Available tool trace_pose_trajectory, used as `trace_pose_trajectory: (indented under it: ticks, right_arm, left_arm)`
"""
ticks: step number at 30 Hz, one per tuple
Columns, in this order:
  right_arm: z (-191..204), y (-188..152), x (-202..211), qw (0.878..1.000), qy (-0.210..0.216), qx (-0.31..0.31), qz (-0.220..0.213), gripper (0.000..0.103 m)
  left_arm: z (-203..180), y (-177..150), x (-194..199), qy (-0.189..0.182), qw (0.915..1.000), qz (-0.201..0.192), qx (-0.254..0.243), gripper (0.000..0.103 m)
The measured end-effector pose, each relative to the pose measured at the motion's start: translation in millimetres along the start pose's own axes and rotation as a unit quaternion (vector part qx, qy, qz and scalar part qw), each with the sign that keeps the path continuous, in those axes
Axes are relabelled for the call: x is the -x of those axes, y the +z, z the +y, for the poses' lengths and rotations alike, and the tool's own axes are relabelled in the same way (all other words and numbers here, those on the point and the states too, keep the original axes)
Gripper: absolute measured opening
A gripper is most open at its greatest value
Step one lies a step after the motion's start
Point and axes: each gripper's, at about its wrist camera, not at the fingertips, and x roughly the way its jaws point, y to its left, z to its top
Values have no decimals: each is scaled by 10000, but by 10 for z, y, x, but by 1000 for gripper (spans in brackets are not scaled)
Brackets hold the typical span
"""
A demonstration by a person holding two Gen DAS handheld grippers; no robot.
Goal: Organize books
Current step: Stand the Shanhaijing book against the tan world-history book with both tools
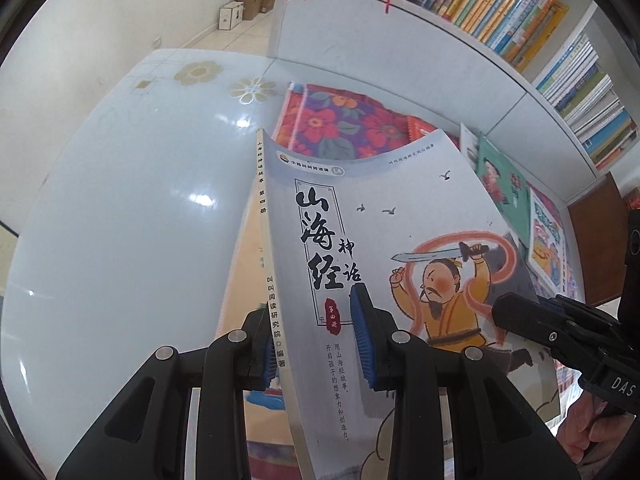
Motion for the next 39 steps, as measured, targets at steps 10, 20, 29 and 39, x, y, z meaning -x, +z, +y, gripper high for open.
trace_pose_trajectory:
  ticks: [10, 20, 29, 39]
  right_arm:
    - [-82, -158, -415, 9993, -24, -273, 254, 14]
    - [-275, -367, -629, 9964, -48, -649, 552, 14]
    - [-320, -389, -655, 9948, -125, -791, 633, 14]
    - [-386, -473, -634, 9937, -89, -998, 501, 14]
  left_arm:
    - [271, 18, -311, -301, 9993, 220, 45, 29]
    - [272, -27, -381, -175, 9990, 405, -87, 30]
    - [169, -36, -377, 265, 9980, 538, -218, 39]
    - [159, -1, -422, 737, 9958, 477, -242, 41]
